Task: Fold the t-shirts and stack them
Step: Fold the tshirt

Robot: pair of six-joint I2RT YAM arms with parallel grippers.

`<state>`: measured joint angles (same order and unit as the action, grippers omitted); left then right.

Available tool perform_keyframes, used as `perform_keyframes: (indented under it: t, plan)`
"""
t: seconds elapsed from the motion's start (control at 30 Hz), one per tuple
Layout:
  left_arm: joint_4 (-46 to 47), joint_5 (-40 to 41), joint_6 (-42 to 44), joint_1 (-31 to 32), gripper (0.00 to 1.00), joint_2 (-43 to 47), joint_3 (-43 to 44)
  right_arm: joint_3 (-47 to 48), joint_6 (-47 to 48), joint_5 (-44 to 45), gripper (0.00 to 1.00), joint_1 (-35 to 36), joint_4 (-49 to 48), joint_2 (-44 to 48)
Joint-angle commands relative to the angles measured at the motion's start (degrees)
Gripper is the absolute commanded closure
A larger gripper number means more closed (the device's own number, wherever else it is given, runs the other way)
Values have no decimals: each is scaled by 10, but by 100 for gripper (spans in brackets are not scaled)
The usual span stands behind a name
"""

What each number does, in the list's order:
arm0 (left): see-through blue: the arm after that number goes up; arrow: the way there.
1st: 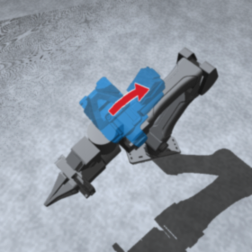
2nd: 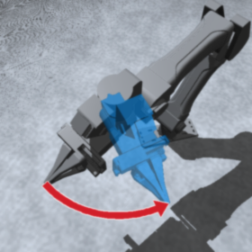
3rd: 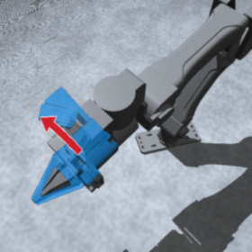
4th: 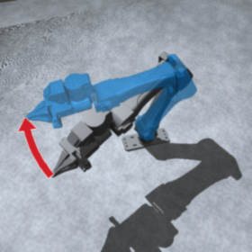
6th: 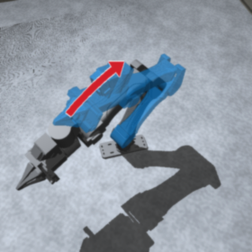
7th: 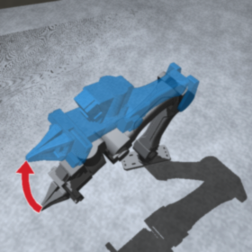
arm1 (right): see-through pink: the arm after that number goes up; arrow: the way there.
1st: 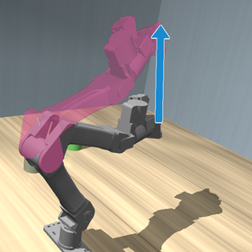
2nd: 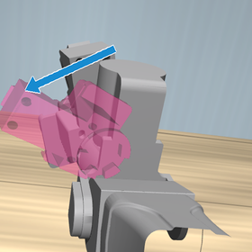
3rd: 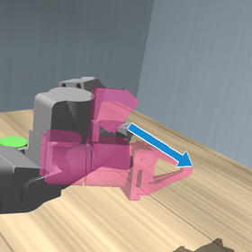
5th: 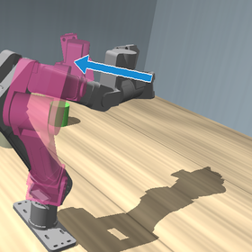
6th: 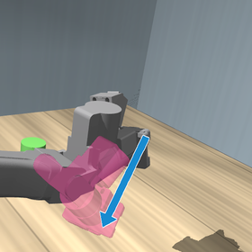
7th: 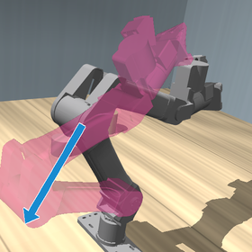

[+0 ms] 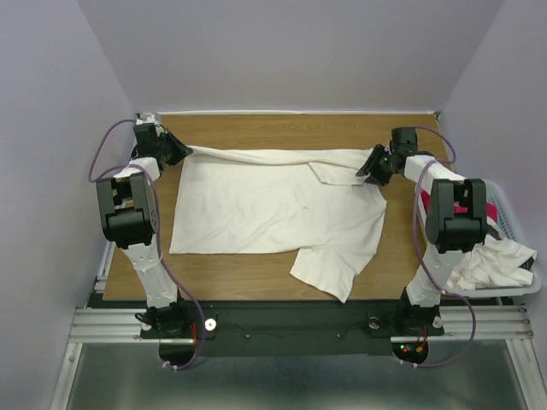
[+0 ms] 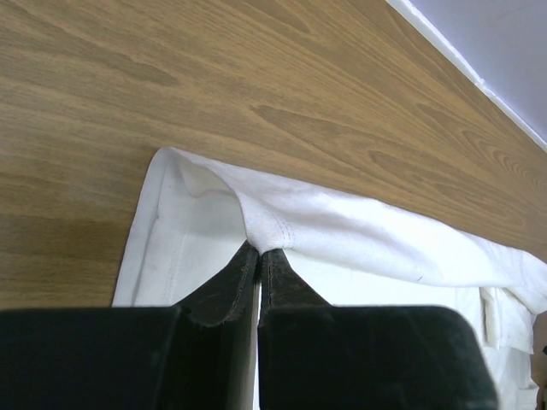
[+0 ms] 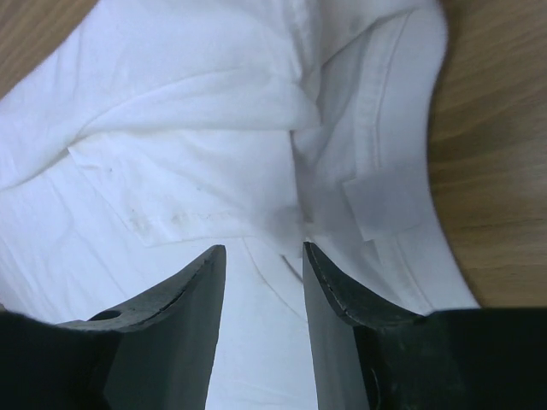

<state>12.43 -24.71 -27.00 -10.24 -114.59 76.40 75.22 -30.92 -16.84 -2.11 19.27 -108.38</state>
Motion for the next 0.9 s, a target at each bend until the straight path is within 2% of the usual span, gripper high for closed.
perform_keyframes:
  t: [0.0,0.23,0.4,0.67,0.73,0.77,0.87]
  plan:
    - [24,-11,2,-2,91,8,0,-10,-7,-6,53,18,-6,1]
    - [23,-12,1,-1,91,9,-2,0,-20,-3,53,20,-10,-29]
    - [23,-11,-1,-2,91,9,-2,-2,-36,33,54,19,-9,-29]
    - [24,-13,-1,-1,91,7,-1,0,-35,30,54,20,-11,-36]
    - [25,-13,-2,-1,91,6,0,6,-33,23,61,20,-12,-40]
    - [25,-13,-2,0,91,4,0,9,-32,21,69,19,-12,-41]
    - [25,-15,-2,-1,92,4,2,21,-30,14,82,20,-13,-39]
